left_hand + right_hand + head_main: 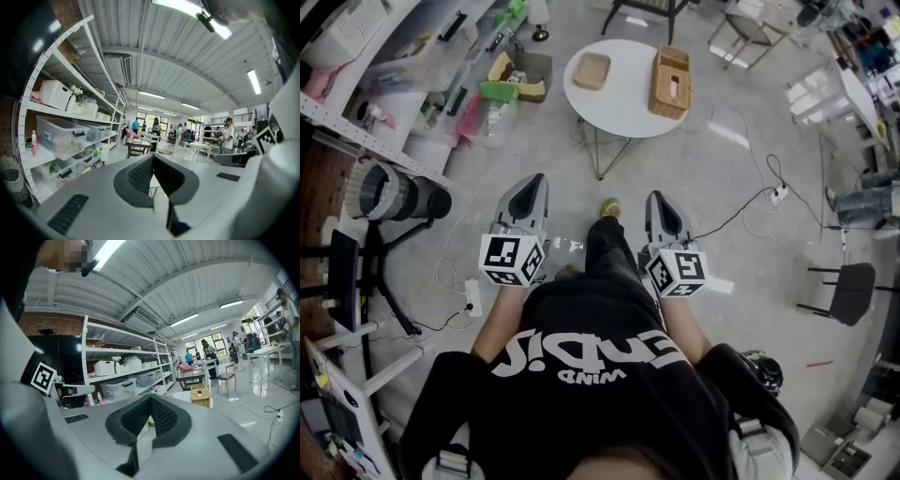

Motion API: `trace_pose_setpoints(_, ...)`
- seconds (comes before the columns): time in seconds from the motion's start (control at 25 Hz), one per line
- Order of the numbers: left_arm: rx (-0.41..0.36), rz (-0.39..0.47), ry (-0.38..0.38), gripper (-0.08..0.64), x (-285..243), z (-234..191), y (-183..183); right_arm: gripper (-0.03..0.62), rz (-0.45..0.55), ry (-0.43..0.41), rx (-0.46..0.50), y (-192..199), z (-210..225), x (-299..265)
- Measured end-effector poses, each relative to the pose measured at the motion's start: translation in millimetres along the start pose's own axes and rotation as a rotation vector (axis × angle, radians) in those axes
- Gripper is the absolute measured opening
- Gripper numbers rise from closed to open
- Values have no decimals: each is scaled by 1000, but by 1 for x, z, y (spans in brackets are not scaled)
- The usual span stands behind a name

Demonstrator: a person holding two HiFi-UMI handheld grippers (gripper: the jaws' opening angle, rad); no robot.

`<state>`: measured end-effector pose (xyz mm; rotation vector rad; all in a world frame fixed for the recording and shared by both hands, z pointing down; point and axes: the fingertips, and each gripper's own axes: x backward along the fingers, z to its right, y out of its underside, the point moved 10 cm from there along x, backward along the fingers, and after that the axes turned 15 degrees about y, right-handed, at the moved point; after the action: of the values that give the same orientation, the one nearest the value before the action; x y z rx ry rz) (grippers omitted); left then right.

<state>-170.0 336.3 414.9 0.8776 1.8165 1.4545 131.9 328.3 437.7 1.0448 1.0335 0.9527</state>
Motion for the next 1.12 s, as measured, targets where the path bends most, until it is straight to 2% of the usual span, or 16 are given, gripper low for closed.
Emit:
trace_pose_setpoints(0.36,44,0,-2,-2,-66,-46,-6,-3,-19,-23,-9,-6,13,-78)
trace_pose_setpoints(0.68,78,-7,-5,-2,-140,-90,-31,-3,-28,-44,-26,-39,34,-173)
trace_pose_setpoints(1.12,86,15,-78,-1,-236,-141,-63,-2,-47,-127,-11,-83,71,-292)
